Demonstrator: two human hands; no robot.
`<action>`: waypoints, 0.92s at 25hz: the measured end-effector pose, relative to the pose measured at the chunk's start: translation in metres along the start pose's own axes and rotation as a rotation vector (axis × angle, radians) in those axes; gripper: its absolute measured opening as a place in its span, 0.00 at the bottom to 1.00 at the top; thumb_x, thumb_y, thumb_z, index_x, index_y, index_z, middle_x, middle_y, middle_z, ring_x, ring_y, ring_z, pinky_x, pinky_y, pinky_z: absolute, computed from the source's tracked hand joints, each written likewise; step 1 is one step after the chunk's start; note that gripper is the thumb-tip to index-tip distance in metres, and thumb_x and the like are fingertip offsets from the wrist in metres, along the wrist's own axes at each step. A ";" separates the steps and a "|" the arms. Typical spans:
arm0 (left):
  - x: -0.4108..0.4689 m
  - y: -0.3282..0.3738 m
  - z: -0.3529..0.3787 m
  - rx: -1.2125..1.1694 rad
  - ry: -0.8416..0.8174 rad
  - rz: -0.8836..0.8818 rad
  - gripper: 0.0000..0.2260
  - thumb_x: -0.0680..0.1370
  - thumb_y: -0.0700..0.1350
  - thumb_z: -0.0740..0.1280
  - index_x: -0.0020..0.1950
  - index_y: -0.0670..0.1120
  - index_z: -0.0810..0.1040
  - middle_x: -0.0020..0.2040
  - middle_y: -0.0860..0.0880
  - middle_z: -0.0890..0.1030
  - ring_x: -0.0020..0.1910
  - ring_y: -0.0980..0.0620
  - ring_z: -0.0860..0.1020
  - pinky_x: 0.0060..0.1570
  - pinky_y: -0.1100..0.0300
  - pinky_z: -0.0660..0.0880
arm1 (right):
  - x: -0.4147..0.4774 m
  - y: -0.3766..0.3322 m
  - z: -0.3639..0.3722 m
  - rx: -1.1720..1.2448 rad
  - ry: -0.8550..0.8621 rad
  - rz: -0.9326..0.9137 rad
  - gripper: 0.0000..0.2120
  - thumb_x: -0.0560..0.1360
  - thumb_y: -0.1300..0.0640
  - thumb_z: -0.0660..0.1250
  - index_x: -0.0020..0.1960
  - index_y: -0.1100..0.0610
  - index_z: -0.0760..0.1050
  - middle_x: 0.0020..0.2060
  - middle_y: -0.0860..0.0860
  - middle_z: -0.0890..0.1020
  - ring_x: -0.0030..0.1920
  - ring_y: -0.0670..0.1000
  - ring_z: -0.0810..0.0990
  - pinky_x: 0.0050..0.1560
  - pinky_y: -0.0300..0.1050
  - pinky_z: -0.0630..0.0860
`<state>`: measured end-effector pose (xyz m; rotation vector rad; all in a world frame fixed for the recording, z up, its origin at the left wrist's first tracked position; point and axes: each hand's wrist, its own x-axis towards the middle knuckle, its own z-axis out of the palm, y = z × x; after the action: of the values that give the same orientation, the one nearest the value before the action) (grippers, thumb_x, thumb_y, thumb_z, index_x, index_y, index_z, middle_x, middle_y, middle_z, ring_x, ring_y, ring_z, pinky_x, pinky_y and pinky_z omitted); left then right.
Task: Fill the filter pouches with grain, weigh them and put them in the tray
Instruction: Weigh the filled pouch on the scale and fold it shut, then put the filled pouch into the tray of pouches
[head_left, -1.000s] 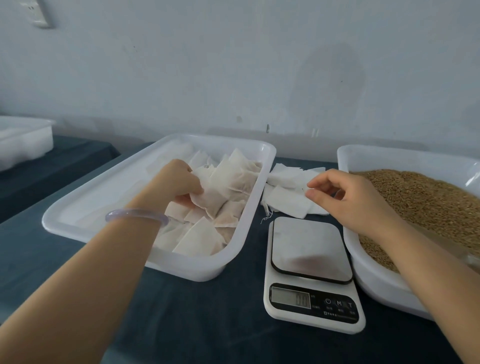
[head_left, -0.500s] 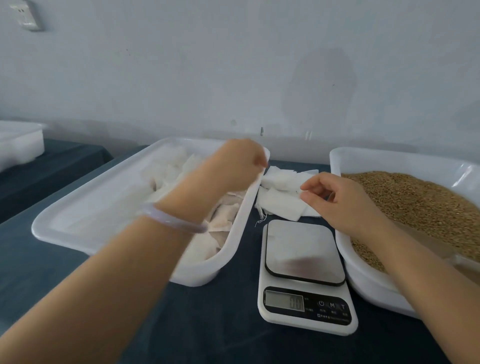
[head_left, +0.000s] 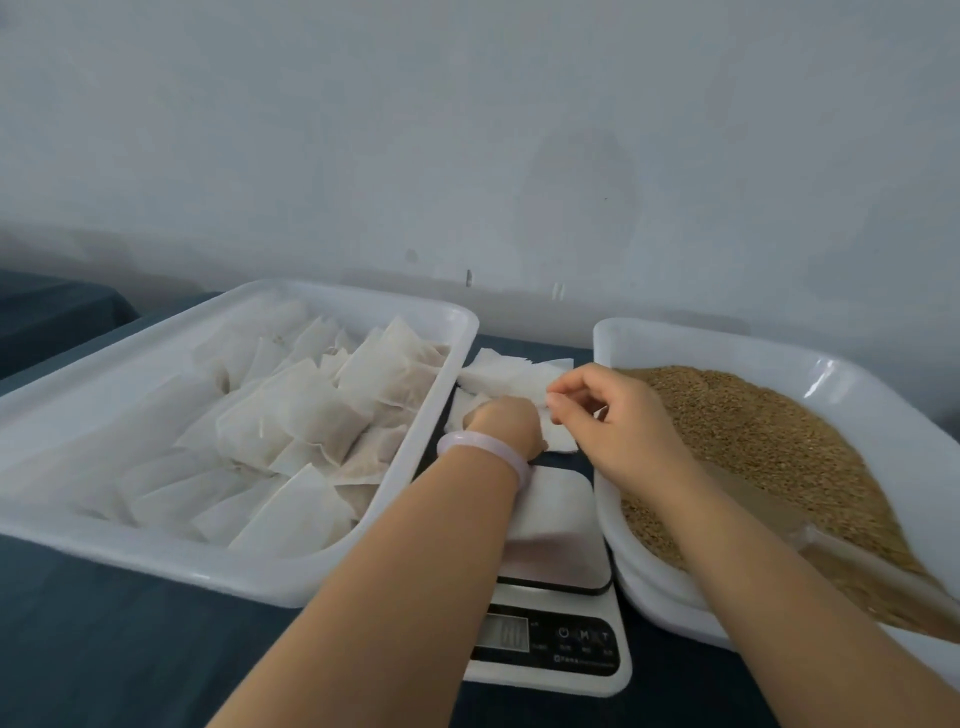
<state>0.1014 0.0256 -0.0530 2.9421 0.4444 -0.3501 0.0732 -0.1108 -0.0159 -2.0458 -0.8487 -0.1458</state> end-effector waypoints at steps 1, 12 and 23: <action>0.002 0.000 0.003 -0.013 0.029 -0.012 0.14 0.78 0.50 0.62 0.59 0.43 0.75 0.54 0.45 0.79 0.53 0.44 0.76 0.55 0.52 0.73 | 0.000 0.001 0.000 0.005 -0.002 0.008 0.02 0.75 0.55 0.67 0.45 0.49 0.77 0.38 0.45 0.82 0.39 0.42 0.78 0.38 0.30 0.70; -0.003 0.000 0.007 0.034 0.148 -0.078 0.12 0.77 0.41 0.61 0.61 0.44 0.73 0.55 0.47 0.77 0.55 0.45 0.77 0.40 0.55 0.68 | 0.001 0.001 0.001 0.045 -0.009 0.008 0.06 0.75 0.56 0.66 0.42 0.46 0.76 0.37 0.46 0.82 0.40 0.45 0.79 0.38 0.31 0.70; -0.068 -0.006 -0.083 -1.000 0.318 0.166 0.10 0.68 0.35 0.65 0.32 0.45 0.67 0.26 0.49 0.72 0.24 0.51 0.76 0.24 0.64 0.73 | 0.004 -0.005 -0.011 0.323 0.176 0.223 0.27 0.70 0.45 0.71 0.65 0.48 0.68 0.56 0.42 0.73 0.57 0.42 0.73 0.48 0.33 0.69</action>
<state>0.0535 0.0272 0.0429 2.0145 0.2796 0.2983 0.0757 -0.1153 -0.0036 -1.7779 -0.4951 -0.0585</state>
